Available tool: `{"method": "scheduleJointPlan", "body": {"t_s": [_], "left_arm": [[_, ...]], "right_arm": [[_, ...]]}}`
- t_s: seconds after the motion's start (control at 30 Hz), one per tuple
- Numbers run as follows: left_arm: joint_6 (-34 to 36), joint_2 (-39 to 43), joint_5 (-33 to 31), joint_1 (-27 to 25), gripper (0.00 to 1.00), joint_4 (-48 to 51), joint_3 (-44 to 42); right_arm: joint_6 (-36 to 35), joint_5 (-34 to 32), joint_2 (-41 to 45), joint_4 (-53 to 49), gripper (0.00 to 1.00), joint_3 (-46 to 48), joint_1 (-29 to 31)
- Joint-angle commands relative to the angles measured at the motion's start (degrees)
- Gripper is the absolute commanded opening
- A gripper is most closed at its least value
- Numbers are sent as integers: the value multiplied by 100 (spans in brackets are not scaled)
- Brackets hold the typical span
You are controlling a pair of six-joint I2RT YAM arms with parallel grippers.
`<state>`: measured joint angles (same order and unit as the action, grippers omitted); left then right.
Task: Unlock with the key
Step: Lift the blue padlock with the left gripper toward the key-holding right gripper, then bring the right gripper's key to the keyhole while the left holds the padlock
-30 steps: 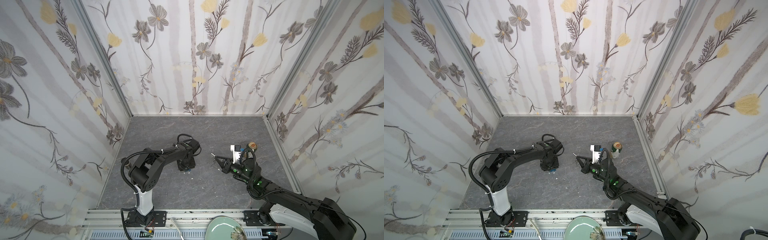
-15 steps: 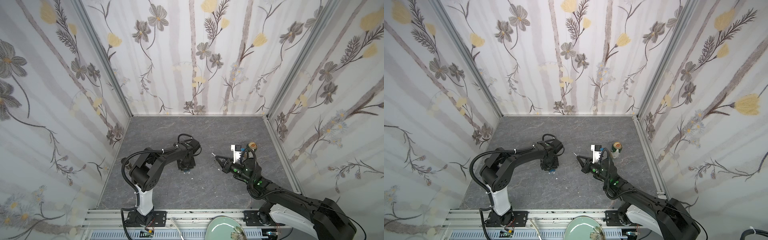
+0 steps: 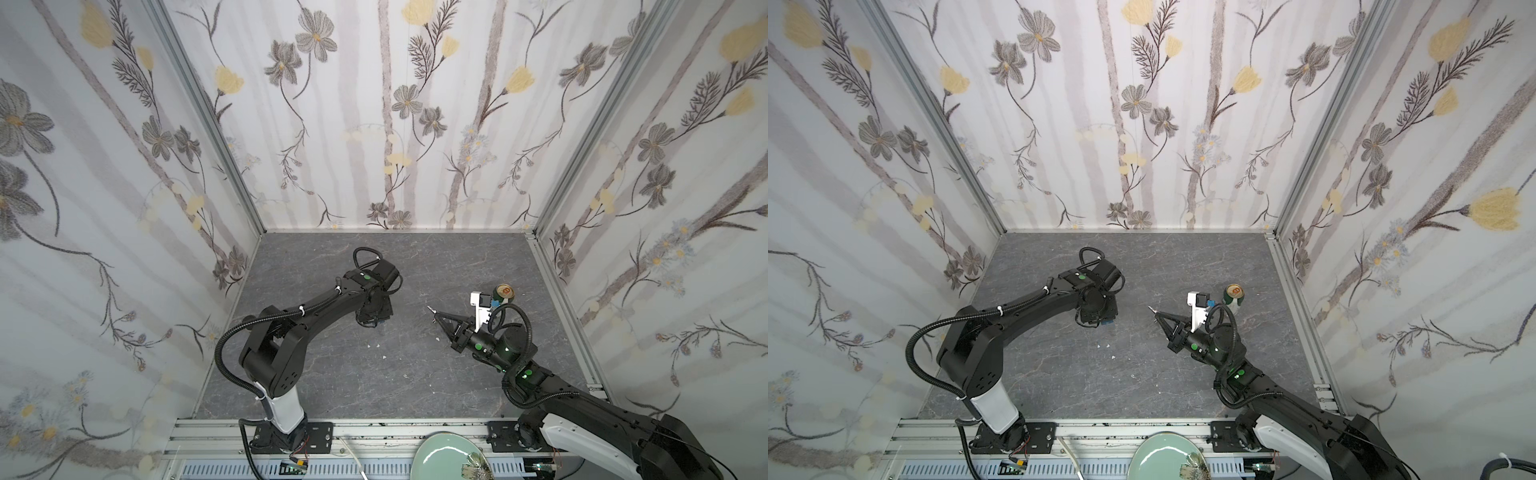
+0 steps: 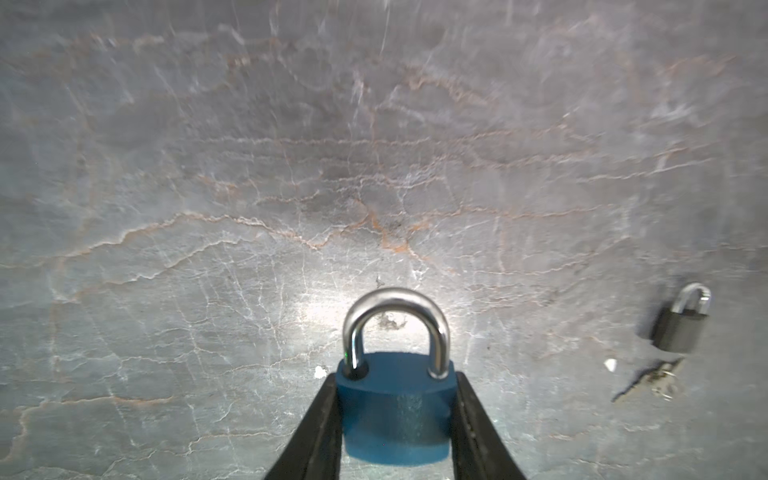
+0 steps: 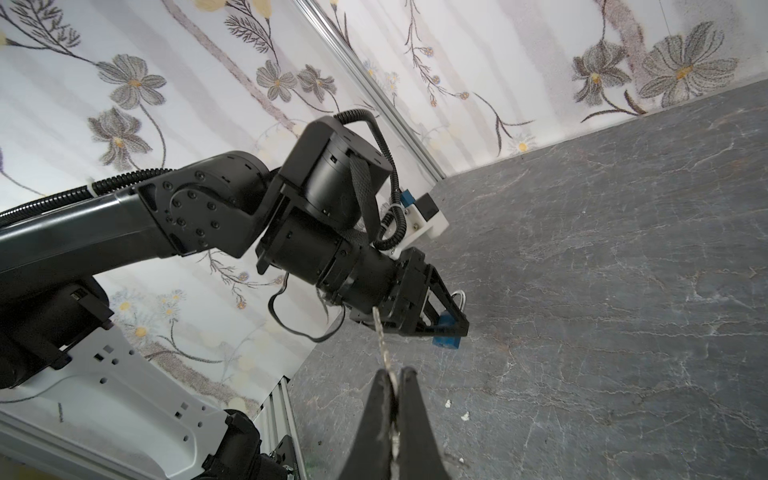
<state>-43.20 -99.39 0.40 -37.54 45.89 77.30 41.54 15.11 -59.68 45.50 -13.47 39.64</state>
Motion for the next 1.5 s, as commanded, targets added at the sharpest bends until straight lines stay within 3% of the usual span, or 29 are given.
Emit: {"method": "scheduleJointPlan", "body": {"t_s": [0.0,0.37,0.67,1.13,1.47], "left_arm": [[175,161,-152,19,25,281,329],[242,369,-213,71,25,428,1128],[-48,-22,-81,212,24,726,1796],[-1451,96,-45,506,24,957,1225],[-1719,-62,63,512,24,1144,1439]], "right_arm": [[-99,108,111,774,0,139,4],[106,526,-311,1063,0,-85,9],[667,119,-1259,1413,0,-369,24],[1007,-375,-2290,1424,0,-660,347],[1648,-392,-3841,2337,0,-1183,606]]}}
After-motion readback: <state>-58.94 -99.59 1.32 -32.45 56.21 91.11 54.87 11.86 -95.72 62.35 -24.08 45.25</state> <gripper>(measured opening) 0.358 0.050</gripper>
